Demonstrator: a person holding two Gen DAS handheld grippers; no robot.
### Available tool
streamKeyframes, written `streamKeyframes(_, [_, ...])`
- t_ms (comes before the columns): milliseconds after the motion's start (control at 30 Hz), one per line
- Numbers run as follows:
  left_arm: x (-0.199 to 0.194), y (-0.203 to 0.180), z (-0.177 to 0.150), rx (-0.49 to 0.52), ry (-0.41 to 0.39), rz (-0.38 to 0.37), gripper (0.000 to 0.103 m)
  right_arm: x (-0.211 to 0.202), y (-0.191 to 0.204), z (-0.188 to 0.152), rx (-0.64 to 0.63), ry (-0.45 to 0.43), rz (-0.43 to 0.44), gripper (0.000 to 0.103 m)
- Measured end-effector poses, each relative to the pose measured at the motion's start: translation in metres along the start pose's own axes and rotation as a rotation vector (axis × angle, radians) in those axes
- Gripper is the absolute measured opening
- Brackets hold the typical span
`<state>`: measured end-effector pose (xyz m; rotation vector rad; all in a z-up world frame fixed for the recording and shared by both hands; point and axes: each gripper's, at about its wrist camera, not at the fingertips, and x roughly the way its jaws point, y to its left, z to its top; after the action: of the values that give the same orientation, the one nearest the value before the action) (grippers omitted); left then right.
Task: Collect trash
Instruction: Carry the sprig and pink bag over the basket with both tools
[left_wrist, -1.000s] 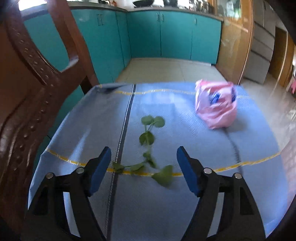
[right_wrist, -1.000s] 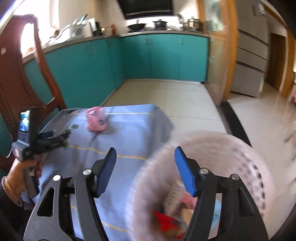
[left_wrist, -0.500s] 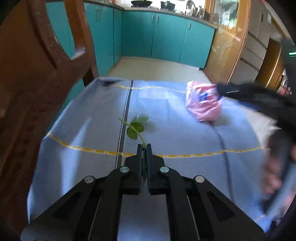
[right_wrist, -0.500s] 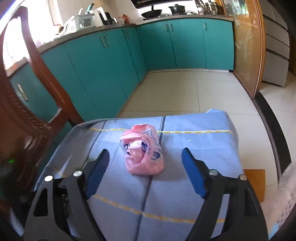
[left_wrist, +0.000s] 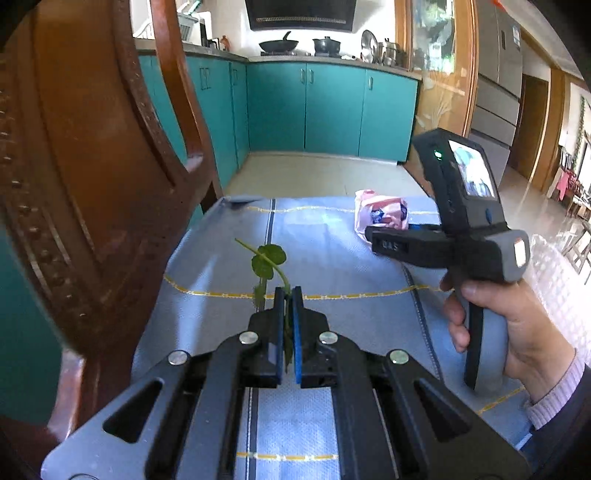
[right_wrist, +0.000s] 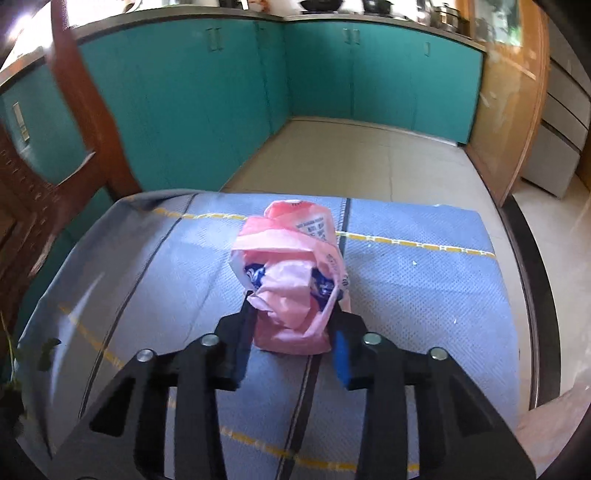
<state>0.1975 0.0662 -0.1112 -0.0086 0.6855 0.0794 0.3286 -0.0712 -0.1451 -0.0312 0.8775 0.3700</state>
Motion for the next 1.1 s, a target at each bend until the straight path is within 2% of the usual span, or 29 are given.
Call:
streamKeyframes(200, [-0.028, -0.008, -0.002, 0.009, -0.052, 0.039, 0.005, -0.061, 0.005, -0.015, -0.075, -0.078, 0.011, 0.036])
streamKeyframes(300, [-0.041, -0.017, -0.006, 0.006, -0.063, 0.031, 0.005, -0.099, 0.0, -0.029, -0.089, -0.103, 0.036, 0.036])
streamKeyframes(400, [-0.051, -0.03, -0.012, 0.024, -0.067, 0.013, 0.005, -0.127, -0.006, -0.047, -0.11, -0.131, 0.011, 0.036])
streamKeyframes(533, [-0.059, -0.046, -0.02, 0.05, -0.063, -0.009, 0.005, -0.151, -0.018, -0.076, -0.102, -0.126, 0.002, 0.036])
streamKeyframes(800, [-0.075, -0.082, -0.031, 0.119, -0.07, -0.027, 0.005, -0.163, -0.042, -0.116, -0.043, -0.081, 0.008, 0.036])
streamKeyframes(1100, [-0.081, -0.101, -0.036, 0.15, -0.079, -0.032, 0.005, -0.172, -0.045, -0.129, -0.062, -0.079, 0.022, 0.036])
